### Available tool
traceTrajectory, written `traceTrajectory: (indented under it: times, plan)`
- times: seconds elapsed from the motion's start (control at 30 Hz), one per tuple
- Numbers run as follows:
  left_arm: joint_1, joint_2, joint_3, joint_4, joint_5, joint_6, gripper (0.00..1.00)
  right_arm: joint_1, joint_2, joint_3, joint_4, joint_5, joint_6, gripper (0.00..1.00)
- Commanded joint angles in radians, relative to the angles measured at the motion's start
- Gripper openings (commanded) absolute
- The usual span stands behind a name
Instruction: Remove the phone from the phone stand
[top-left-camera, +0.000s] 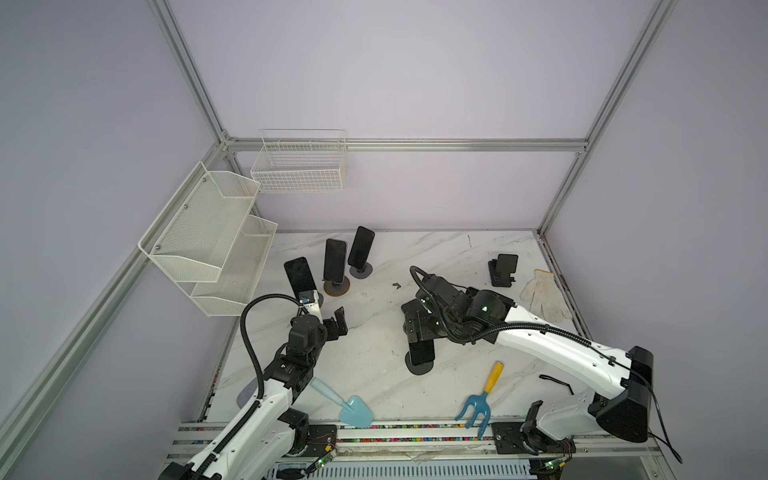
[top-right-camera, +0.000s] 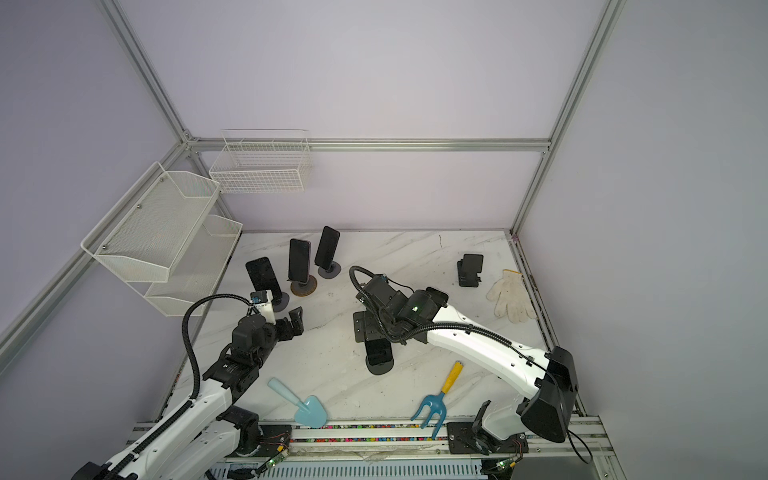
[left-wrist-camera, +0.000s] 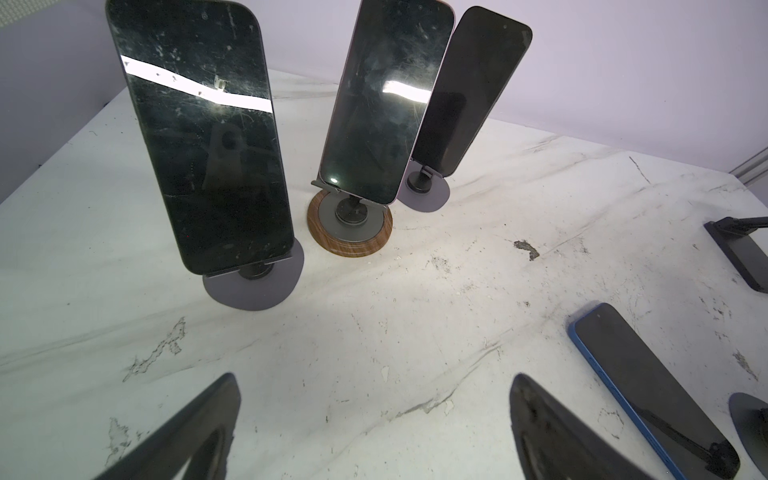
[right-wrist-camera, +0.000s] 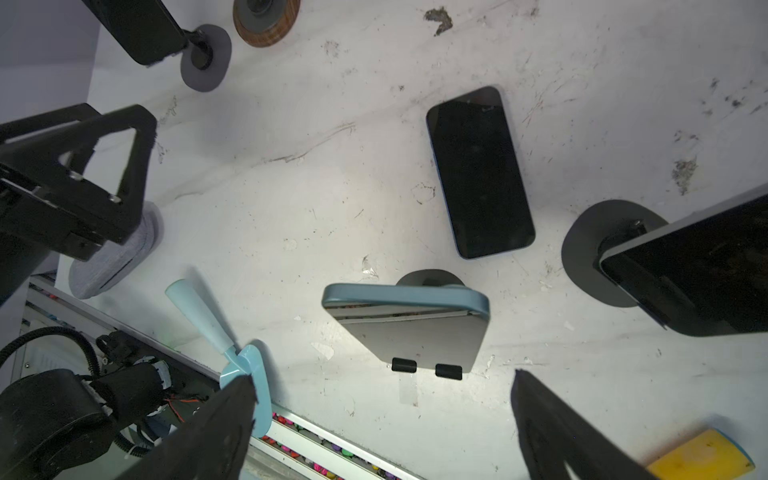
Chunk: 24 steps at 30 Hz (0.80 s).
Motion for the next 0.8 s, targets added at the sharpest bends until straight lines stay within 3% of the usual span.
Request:
traceTrajectory:
  times: [0.0, 0.3, 0.77]
  plan:
    - [-0.003, -0.013, -0.007, 0.029, -0.013, 0.001, 1.00, 0.001, 0.017, -0.039, -0.010, -0.008, 0.041, 0.97]
    - [-0.003, 0.010, -0.001, 0.036, -0.006, 0.001, 1.00, 0.011, 0.042, -0.086, 0.082, -0.028, 0.043, 0.97]
    - [-0.003, 0.042, 0.001, 0.052, 0.001, -0.001, 0.99, 0.072, 0.106, -0.114, 0.130, 0.147, 0.108, 0.87]
